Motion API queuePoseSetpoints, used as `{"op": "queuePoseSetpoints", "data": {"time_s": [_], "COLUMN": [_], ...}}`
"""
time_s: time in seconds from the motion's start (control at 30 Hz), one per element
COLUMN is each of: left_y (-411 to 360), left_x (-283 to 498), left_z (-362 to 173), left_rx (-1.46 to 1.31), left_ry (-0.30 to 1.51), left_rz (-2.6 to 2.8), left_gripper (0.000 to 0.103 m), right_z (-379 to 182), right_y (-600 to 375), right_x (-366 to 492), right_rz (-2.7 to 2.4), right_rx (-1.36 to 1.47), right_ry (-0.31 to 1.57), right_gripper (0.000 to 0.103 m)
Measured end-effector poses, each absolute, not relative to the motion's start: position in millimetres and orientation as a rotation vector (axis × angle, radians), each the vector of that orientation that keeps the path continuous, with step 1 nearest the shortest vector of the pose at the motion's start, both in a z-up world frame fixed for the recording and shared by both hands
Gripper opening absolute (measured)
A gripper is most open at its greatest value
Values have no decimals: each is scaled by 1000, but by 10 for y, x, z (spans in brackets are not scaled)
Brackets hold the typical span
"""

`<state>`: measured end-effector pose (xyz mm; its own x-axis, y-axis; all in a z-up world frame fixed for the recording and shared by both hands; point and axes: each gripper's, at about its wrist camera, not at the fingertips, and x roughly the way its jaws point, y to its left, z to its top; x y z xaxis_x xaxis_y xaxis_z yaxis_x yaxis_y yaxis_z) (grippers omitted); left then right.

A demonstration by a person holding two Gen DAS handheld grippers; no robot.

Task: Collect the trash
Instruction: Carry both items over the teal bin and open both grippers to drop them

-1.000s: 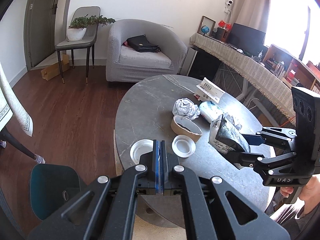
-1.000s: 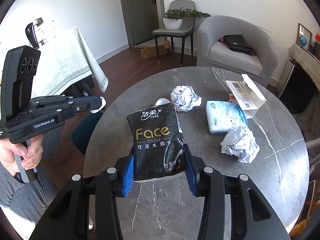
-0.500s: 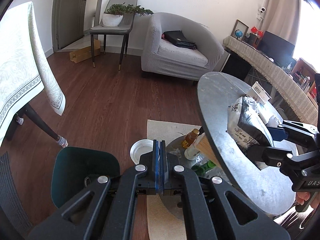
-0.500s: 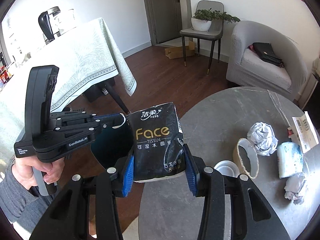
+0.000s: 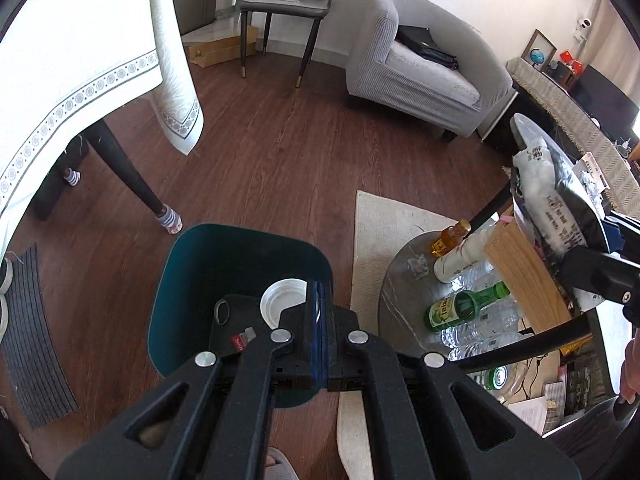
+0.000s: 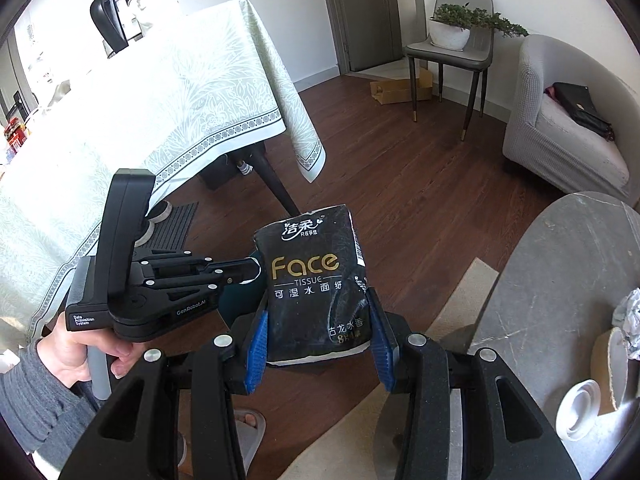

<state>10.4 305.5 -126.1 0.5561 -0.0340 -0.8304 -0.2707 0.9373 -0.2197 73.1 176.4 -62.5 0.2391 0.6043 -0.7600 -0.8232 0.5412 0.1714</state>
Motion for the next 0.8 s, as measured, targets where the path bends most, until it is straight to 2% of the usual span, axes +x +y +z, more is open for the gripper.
{"op": "queuePoseSetpoints", "data": {"time_s": [0.4,0.47,0.53,0.8], "left_y": [3315,3336,3363,3415], "left_x": [6,2,-12,-112], "left_z": [-1697,-1699,-1681,-1424], "left_rx": [-360,-369,-379,-387], "left_ry": [1074,1068,1057,994], "left_rz": [172,179,168,193], "left_gripper": [3,6,16,23], "right_z": [-890,-938,-991,-1312], "right_y": [2257,2311,2361,2577], "right_x": [663,680,694,707], "right_rz": [1040,1040,1039,1030], "right_rx": [-311,-310,-316,-357], "right_ry": [938,950,964,1032], "right_gripper": [44,44,44,44]}}
